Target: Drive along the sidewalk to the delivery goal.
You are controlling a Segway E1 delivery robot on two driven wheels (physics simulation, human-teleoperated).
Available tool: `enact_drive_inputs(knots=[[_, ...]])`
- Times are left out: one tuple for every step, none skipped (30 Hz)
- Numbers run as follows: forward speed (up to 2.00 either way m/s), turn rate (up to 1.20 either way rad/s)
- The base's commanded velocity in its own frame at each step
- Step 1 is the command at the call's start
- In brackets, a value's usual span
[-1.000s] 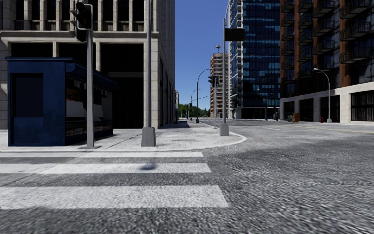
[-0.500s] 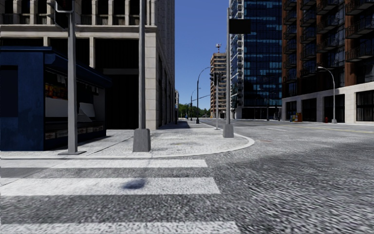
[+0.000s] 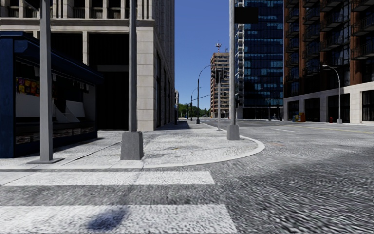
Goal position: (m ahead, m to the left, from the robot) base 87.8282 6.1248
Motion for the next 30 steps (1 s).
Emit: enact_drive_inputs(knots=[[1.51,0.0],[1.51,0.0],[1.51,0.0],[1.51,0.0],[1.51,0.0],[1.51,0.0],[1.51,0.0],[1.51,0.0],[1.51,0.0],[1.51,0.0],[1.51,0.3],[1.51,0.33],[1.51,0.33],[1.51,0.15],[1.51,0.0],[1.51,0.0],[1.51,0.0],[1.51,0.0],[1.51,0.0],[1.51,0.0],[1.51,0.0],[1.51,0.0],[1.51,0.0],[1.51,0.0],[1.51,0.0],[1.51,0.0],[1.51,0.0],[1.51,0.0],[1.51,0.0],[1.51,0.0]])
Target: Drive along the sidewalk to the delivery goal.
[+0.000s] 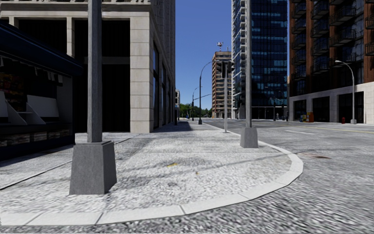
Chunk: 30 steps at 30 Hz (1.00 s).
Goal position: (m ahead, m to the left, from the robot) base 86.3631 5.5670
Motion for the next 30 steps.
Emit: enact_drive_inputs(knots=[[1.51,0.0],[1.51,0.0],[1.51,0.0],[1.51,0.0],[1.51,0.0],[1.51,0.0],[1.51,0.0],[1.51,0.0],[1.51,0.0],[1.51,0.0],[1.51,0.0],[1.51,0.0],[1.51,0.0],[1.51,0.0],[1.51,0.0],[1.51,0.0],[1.51,0.0],[1.51,0.0],[1.51,0.0],[1.51,0.0],[1.51,0.0],[1.51,0.0],[1.51,0.0],[1.51,0.0],[1.51,0.0],[1.51,0.0],[1.51,0.0],[1.51,0.0],[1.51,0.0],[1.51,0.0]])
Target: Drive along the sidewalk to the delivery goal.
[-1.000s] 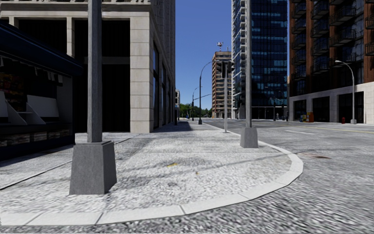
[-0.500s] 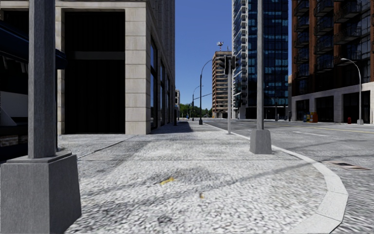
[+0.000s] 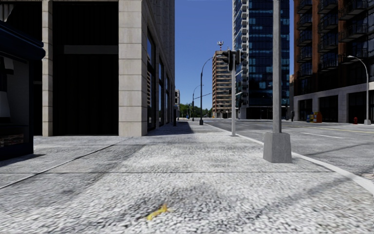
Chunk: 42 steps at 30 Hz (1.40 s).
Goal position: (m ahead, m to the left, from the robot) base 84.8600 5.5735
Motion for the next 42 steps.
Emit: enact_drive_inputs(knots=[[1.51,0.0],[1.51,0.0],[1.51,0.0],[1.51,0.0],[1.51,0.0],[1.51,0.0],[1.51,0.0],[1.51,0.0],[1.51,0.0],[1.51,0.0],[1.51,0.0],[1.51,0.0],[1.51,0.0],[1.51,0.0],[1.51,0.0],[1.51,0.0],[1.51,0.0],[1.51,0.0],[1.51,0.0],[1.51,0.0],[1.51,0.0],[1.51,0.0],[1.51,0.0],[1.51,0.0],[1.51,0.0],[1.51,0.0],[1.51,0.0],[1.52,0.0],[1.52,0.0],[1.52,0.0],[1.53,0.0],[1.53,0.0],[1.53,0.0],[1.53,0.0],[1.53,0.0],[1.53,0.0],[1.53,0.0],[1.53,0.0],[1.53,0.0],[1.53,0.0],[1.53,0.0],[1.53,0.0]])
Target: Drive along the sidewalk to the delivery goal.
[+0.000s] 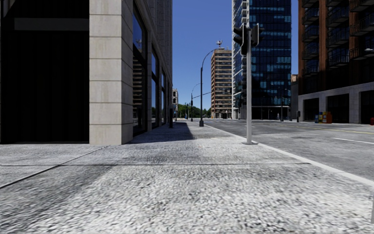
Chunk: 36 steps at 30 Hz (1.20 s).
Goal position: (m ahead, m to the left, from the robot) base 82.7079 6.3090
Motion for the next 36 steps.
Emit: enact_drive_inputs(knots=[[1.53,0.0],[1.53,0.0],[1.53,0.0],[1.53,0.0],[1.53,0.0],[1.53,0.0],[1.53,0.0],[1.53,0.0],[1.53,0.0],[1.53,0.0],[1.53,0.0],[1.53,0.0],[1.53,0.0],[1.53,0.0],[1.53,0.0],[1.53,0.0],[1.53,0.0],[1.53,0.0],[1.53,0.0],[1.53,0.0],[1.54,0.0],[1.54,0.0],[1.54,0.0],[1.55,0.0],[1.55,0.0],[1.56,0.0],[1.57,0.0],[1.58,0.0],[1.58,0.0],[1.58,0.0],[1.59,0.0],[1.59,0.0],[1.59,0.0],[1.59,0.0],[1.59,0.0],[1.59,0.0]])
